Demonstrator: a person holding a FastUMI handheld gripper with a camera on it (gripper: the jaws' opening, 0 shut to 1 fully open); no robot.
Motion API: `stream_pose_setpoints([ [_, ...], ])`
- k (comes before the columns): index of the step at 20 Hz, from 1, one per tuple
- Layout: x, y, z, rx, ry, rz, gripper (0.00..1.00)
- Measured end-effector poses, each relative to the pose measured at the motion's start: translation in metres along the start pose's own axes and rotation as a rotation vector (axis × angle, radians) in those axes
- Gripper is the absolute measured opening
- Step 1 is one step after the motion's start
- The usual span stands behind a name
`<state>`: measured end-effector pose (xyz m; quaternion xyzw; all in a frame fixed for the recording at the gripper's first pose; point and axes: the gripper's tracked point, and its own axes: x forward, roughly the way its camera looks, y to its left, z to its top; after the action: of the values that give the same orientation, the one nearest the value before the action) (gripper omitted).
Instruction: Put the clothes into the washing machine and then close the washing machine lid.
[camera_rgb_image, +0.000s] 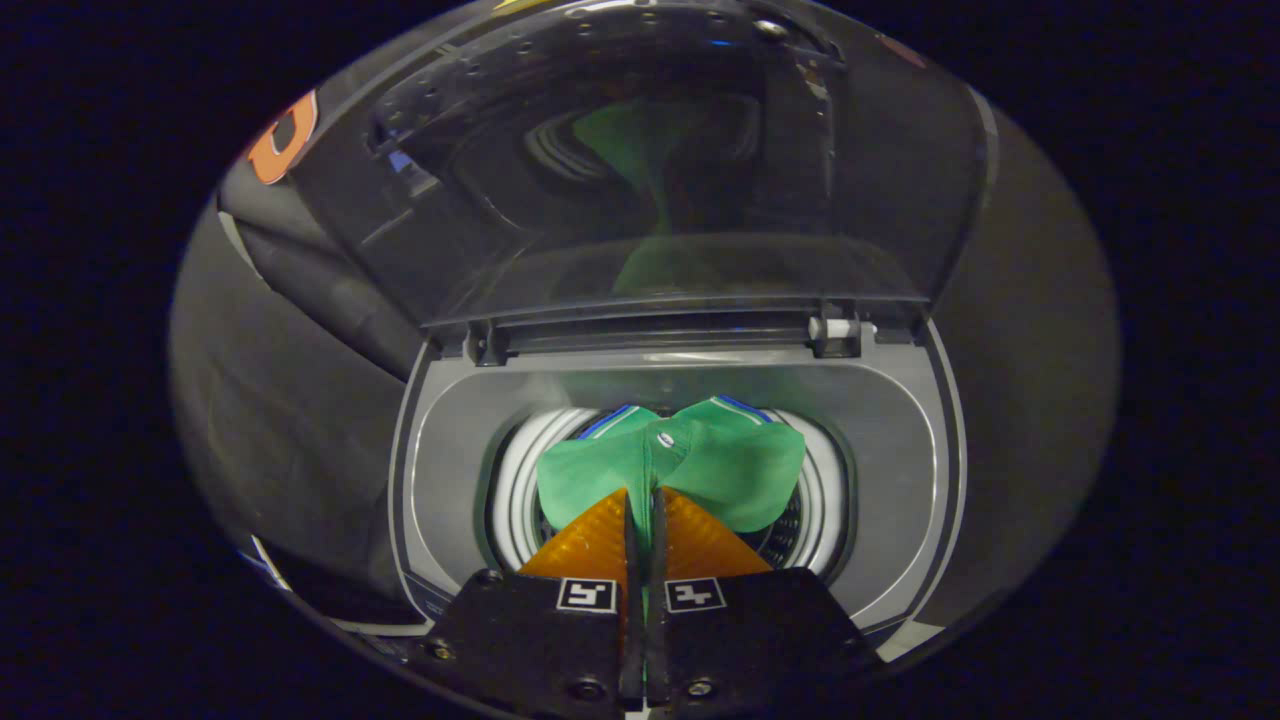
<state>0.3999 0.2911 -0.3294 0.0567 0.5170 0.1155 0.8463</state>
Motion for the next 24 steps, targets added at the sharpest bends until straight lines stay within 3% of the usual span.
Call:
stream_pose_setpoints([
  [4,-0.001,0.005,-0.001,-0.025,0.010,0.045,0.08],
  [8,-0.007,-0.001,0.005,-0.125,-0.006,0.008,0.92],
  [9,-0.009,-0.002,0.007,-0.144,-0.018,0.004,0.89],
  [19,-0.047,-0.010,0.010,-0.174,-0.077,0.019,0.89],
  [24,-0.087,-0.002,0.018,-0.227,-0.151,0.040,0.89],
])
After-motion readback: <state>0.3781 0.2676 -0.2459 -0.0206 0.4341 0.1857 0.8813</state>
